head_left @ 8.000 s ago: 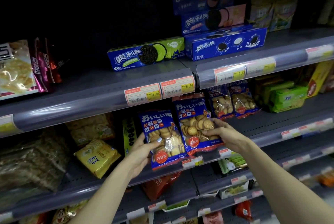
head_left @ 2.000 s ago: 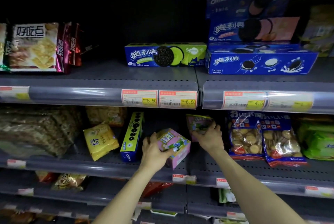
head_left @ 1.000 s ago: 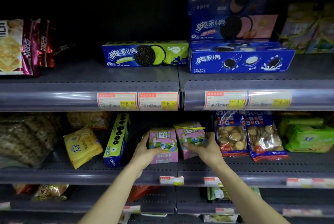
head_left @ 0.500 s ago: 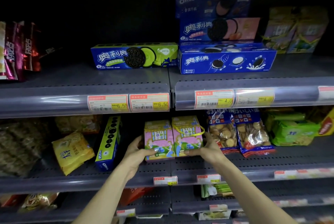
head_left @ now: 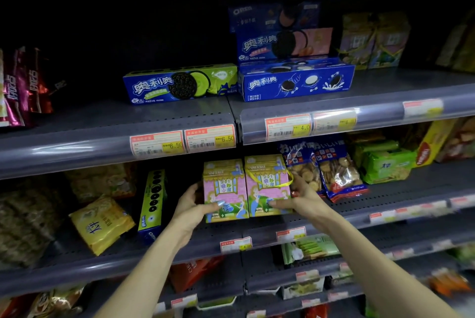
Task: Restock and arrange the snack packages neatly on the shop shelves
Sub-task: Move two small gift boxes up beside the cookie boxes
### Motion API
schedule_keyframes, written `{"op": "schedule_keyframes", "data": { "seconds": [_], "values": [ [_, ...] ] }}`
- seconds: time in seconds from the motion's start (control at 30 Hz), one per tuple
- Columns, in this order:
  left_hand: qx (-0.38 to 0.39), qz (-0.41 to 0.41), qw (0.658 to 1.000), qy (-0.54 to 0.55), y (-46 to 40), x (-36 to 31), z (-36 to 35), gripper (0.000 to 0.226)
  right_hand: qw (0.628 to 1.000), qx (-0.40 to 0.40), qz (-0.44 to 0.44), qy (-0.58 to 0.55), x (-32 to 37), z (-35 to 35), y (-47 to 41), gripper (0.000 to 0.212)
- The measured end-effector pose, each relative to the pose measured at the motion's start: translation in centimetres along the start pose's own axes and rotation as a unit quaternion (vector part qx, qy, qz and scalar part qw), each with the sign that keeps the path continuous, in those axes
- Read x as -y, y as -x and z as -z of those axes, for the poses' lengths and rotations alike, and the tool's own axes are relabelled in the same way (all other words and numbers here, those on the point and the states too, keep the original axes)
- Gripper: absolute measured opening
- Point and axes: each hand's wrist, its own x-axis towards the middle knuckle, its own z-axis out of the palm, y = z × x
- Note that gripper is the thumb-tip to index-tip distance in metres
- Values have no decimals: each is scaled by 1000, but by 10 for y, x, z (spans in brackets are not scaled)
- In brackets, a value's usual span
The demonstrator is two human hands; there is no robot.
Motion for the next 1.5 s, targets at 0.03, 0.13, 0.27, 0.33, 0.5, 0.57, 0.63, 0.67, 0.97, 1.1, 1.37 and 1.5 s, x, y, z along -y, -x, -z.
{"op": "schedule_keyframes", "data": {
  "seconds": [0.03,0.13,0.27,0.33,0.5,0.57,0.63,0.67,0.97,1.1,1.37,1.5],
  "values": [
    [5,-4,1000,-11,1,-1,-1,82,1000,-3,4,-2,1,2,7,75],
    [23,-27,999,-37,9,-9,-8,77,1000,-13,17,10,1,14,23,81],
    [40,-39,996,-64,26,-20,-25,63,999,-6,18,28,2,38,42,91],
    [47,-39,995,-83,32,-26,-34,56,999,4,26,32,6,51,53,81],
    [60,-49,992,-96,53,-40,-70,59,998,3,42,54,14,93,80,68],
    [66,-55,992,-97,63,-46,-86,57,997,0,45,59,15,111,89,70],
    [73,-54,991,-96,73,-50,-102,59,996,1,51,70,16,129,100,70],
    [77,-51,991,-101,77,-52,-110,60,996,4,54,71,16,138,106,70],
    [104,-73,982,-138,110,-81,-152,63,994,8,83,70,20,188,143,74],
    [110,-103,978,-144,118,-100,-163,67,993,8,102,56,31,206,158,73],
    [122,-151,972,-135,127,-149,-188,68,986,-24,157,53,64,237,174,72],
    [126,-174,969,-125,124,-173,-197,70,984,-45,171,35,81,251,172,85]
  ]
}}
